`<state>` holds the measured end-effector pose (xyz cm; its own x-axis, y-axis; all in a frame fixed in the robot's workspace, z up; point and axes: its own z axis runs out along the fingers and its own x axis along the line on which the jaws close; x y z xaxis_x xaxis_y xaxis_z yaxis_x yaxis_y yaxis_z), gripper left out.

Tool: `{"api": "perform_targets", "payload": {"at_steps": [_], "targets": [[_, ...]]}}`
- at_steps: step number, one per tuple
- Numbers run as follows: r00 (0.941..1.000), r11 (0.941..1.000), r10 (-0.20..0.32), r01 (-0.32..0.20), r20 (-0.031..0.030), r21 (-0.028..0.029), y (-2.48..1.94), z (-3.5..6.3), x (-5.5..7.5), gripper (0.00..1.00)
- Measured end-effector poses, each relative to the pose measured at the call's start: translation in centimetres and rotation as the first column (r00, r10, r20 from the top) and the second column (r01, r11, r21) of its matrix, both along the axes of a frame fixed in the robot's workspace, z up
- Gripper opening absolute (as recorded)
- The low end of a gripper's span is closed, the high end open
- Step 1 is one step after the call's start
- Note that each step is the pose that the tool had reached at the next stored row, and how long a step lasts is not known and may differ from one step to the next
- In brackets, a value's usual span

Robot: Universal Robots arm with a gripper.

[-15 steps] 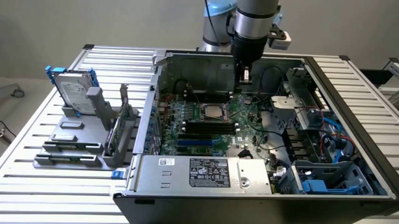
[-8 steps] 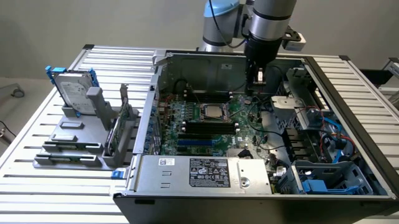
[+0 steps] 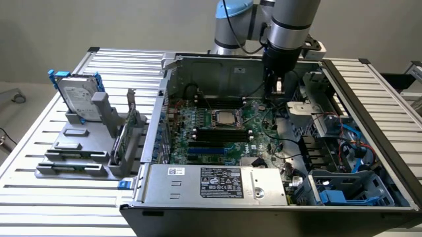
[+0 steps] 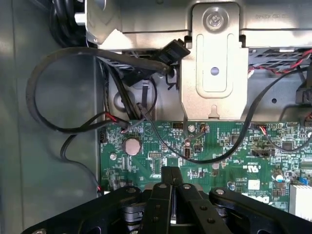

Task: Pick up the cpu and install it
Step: 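Close the cpu cover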

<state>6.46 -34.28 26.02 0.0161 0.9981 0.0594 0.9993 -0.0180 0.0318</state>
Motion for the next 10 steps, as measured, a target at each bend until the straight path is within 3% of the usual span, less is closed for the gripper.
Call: {"api": "perform_targets", "payload": {"at_steps": [10], "targets": [[1.0000,1.0000,0.000,0.000,-0.0011,-0.0001,-0.03,-1.79,0.0,0.11]]}}
